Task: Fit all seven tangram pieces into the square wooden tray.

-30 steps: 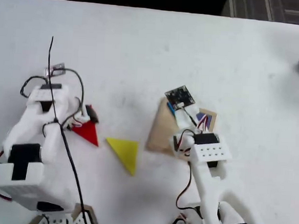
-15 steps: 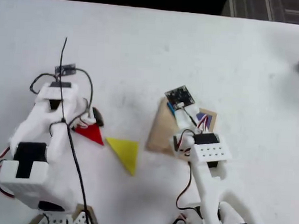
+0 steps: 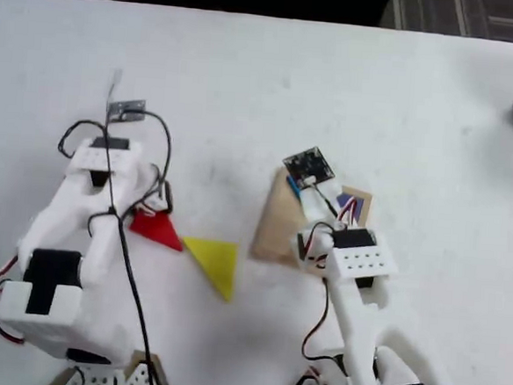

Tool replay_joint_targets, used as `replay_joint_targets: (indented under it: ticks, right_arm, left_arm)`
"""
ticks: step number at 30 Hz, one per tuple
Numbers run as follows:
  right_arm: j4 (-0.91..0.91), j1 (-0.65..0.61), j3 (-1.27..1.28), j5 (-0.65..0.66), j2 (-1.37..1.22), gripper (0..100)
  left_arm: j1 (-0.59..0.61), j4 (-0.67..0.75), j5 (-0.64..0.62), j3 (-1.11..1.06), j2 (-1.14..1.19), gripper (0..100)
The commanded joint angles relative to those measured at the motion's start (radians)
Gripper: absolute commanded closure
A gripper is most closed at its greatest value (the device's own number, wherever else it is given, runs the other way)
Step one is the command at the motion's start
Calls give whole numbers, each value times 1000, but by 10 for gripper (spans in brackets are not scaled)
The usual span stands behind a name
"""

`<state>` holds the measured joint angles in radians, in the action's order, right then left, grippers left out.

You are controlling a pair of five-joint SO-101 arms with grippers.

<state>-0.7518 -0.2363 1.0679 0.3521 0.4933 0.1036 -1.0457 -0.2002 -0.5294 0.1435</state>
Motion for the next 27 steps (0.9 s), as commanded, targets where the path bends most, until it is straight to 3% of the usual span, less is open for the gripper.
replay_joint_targets:
  ticks: [1,9,16,21,27]
  right_arm:
    - [-12,-2,-11,9,27,978]
    - [-8,-2,-11,9,27,978]
    - [-8,-2,-11,9,27,978]
    - [-8,-2,-11,14,27,978]
    - [-10,-2,-11,46,27,980]
  left_arm:
    - [-25,3,15,-8,19,864]
    - [-25,-2,17,-9,18,860]
    - [-16,-32,11,-8,10,679]
    - [-16,-58,20,-54,-77,697]
    - [-25,-15,60,-256,-312,703]
